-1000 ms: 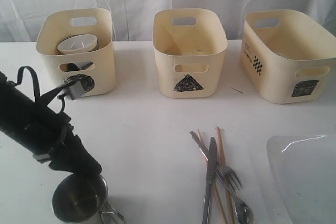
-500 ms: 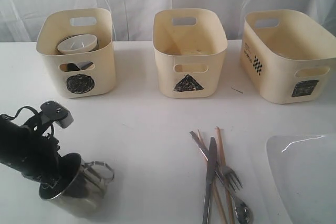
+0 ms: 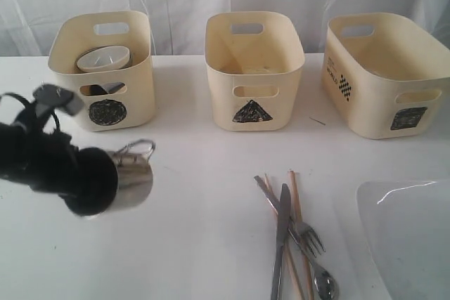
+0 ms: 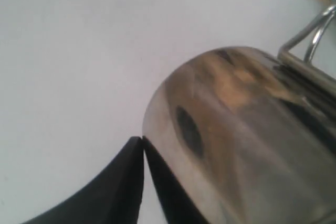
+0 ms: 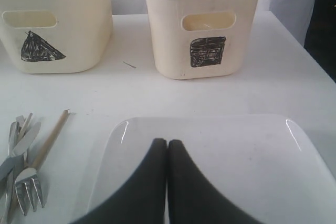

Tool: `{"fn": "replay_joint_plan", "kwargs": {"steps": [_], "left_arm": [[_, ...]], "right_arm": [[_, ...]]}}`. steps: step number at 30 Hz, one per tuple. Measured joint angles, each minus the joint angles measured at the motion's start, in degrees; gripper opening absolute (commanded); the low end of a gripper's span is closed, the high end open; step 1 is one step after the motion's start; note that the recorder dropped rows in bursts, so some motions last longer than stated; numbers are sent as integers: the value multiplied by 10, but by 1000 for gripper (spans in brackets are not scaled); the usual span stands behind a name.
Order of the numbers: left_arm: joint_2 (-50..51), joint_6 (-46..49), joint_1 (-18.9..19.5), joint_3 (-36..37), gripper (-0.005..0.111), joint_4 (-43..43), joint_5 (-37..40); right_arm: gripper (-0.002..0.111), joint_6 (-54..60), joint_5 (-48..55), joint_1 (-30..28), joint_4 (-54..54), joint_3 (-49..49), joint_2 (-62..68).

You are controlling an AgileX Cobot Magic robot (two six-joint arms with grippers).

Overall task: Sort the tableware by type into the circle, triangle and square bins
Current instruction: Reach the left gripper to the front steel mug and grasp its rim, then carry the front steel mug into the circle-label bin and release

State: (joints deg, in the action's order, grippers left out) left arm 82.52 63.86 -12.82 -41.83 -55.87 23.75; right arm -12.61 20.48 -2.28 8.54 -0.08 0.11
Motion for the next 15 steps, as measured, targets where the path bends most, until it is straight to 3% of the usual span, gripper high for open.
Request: {"fn": "replay_joint_plan", "kwargs": {"steps": [4, 6, 10, 15], "left_arm": [[-84, -4, 0, -68, 0, 0, 5], [-128, -4, 0, -108, 0, 0, -28], [-186, -4, 0, -159, 0, -1, -177], [-191, -48, 0, -169, 0, -9, -397]], "right_arm": [[0, 0, 0, 0, 0, 0, 0], [0, 0, 0, 0, 0, 0, 0], [0, 0, 0, 0, 0, 0, 0], [0, 0, 0, 0, 0, 0, 0]]}}
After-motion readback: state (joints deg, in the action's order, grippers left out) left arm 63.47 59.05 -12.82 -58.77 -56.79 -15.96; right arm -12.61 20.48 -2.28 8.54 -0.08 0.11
